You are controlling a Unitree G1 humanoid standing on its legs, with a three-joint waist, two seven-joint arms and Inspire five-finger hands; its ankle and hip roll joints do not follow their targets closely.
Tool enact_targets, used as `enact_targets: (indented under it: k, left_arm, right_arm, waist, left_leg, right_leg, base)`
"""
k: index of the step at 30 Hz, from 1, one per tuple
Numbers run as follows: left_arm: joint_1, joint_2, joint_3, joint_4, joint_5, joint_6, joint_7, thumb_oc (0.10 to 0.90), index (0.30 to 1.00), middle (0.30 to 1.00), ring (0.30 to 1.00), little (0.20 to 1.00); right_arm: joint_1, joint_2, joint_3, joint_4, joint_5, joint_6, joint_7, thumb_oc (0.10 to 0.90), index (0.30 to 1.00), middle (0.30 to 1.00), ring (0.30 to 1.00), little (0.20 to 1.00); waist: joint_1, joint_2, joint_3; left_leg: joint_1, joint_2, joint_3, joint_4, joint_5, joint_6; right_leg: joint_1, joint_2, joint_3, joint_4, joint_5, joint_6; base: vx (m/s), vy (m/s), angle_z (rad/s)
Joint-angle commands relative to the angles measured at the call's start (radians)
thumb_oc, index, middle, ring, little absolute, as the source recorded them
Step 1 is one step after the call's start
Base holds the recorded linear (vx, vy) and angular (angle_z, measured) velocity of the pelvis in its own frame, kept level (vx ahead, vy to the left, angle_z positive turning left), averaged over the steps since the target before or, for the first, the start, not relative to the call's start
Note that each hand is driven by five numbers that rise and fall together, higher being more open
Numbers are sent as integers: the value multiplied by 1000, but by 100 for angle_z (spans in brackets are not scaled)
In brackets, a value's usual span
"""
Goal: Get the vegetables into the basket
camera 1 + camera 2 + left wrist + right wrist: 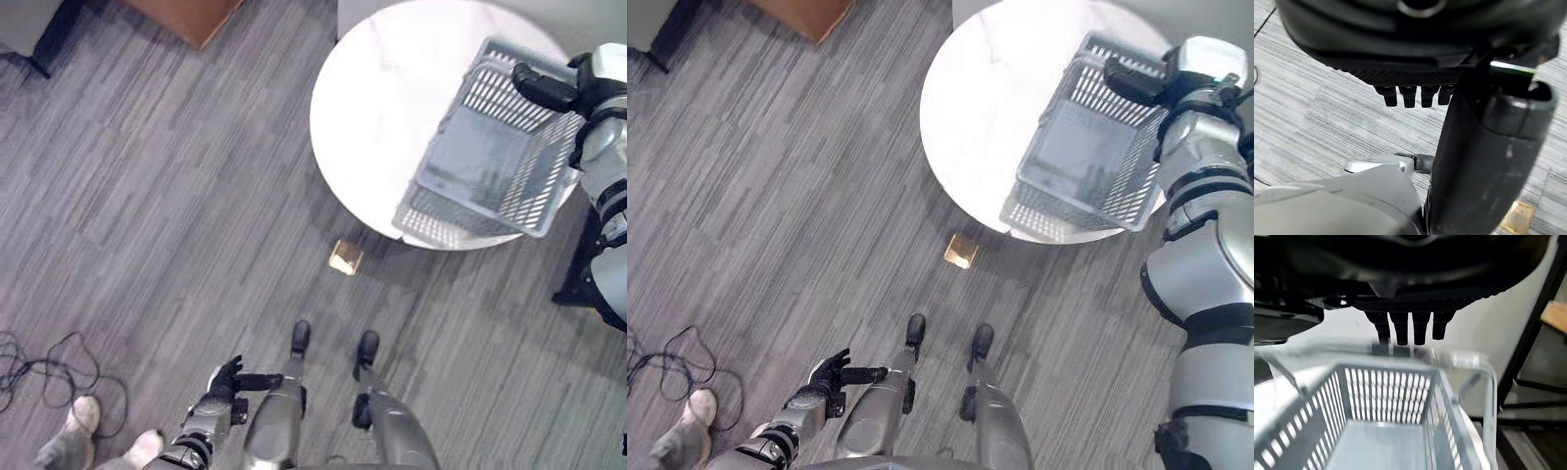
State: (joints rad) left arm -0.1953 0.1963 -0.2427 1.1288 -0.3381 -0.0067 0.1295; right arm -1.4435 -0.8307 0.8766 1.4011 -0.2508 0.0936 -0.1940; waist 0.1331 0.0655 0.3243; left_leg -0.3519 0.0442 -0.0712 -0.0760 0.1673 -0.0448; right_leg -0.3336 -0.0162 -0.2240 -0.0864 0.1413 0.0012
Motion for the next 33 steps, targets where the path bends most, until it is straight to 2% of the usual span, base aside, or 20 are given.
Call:
enact_targets:
  k: [1,3,4,5,6,7,19,24,25,31,33]
  left_arm:
    - [103,48,-88,109,27,67,35,900,1000,1000,1000,1000]
    - [96,42,-88,105,16,65,37,900,1000,1000,1000,1000]
    - [95,39,-89,104,13,64,36,900,1000,1000,1000,1000]
    - [94,36,-93,103,13,65,35,900,1000,1000,1000,1000]
    - [93,34,-99,101,16,65,34,900,1000,1000,1000,1000]
    - [93,34,-99,101,16,65,34,900,1000,1000,1000,1000]
    - [58,34,-136,80,14,54,47,900,1000,1000,1000,1000]
    - [58,34,-140,83,14,55,47,900,1000,1000,1000,1000]
    - [57,34,-140,85,10,56,47,900,1000,1000,1000,1000]
    - [53,35,-139,88,9,55,46,900,1000,1000,1000,1000]
    - [53,41,-128,89,7,54,35,900,1000,1000,1000,1000]
  right_arm:
    - [-198,-84,97,-6,-54,4,-49,900,1000,1000,1000,1000]
    - [-199,-81,90,-8,-46,6,-55,900,1000,1000,1000,1000]
    - [-200,-79,89,-6,-44,6,-51,873,962,962,962,962]
    - [-203,-75,90,-5,-43,6,-51,527,478,478,478,478]
    - [-203,-69,88,-4,-40,5,-52,412,316,316,316,316]
    - [-202,-69,88,-4,-40,5,-53,400,300,300,300,300]
    - [-208,-39,81,-15,-6,-5,-62,400,300,300,300,300]
    - [-210,-30,106,-13,-34,-10,-55,400,300,300,300,300]
    - [-210,-29,102,-9,-26,-8,-56,900,1000,1000,1000,1000]
    - [-204,-12,85,-10,4,-13,-39,900,1000,1000,1000,1000]
    - [-188,10,89,-32,27,-27,16,900,1000,1000,1000,1000]
  waist:
    - [0,-85,8]
    - [0,-84,15]
    - [-1,-84,16]
    - [-2,-85,17]
    - [-3,-86,18]
    - [-3,-86,18]
    - [-13,-82,18]
    - [-11,-84,23]
    - [-11,-85,25]
    - [-11,-89,30]
    - [-6,-94,34]
  left_leg:
    - [-3,2,-13,-11,22,-102]
    - [-14,4,-9,-11,26,-104]
    - [-15,4,-8,-11,26,-105]
    - [-13,6,-5,-11,26,-106]
    - [-11,7,-4,-11,24,-106]
    - [-10,7,-4,-11,24,-106]
    - [-31,-4,-11,-11,27,-107]
    - [-39,-4,-15,-11,30,-107]
    - [-40,-6,-15,-11,31,-106]
    - [-47,-5,-14,-11,34,-107]
    - [-47,-6,-16,-11,35,-107]
  right_leg:
    - [38,-51,69,-1,-12,129]
    - [25,-49,74,-1,-10,130]
    - [23,-47,76,-1,-8,130]
    - [23,-46,77,-1,-9,130]
    - [25,-45,79,-1,-11,130]
    - [25,-45,79,-1,-11,130]
    - [-1,-54,71,-1,4,132]
    - [-6,-53,71,-1,6,132]
    - [-8,-53,72,-1,9,132]
    - [-15,-54,71,-1,14,132]
    - [-17,-53,69,-1,18,132]
  base:
    - [-11,-25,-13]
    - [-2,-17,-9]
    - [15,-11,-3]
    - [24,-10,-5]
    - [19,-6,-4]
    - [0,0,0]
    - [-9,4,0]
    - [0,0,0]
    - [0,0,0]
    - [0,0,0]
    - [0,0,0]
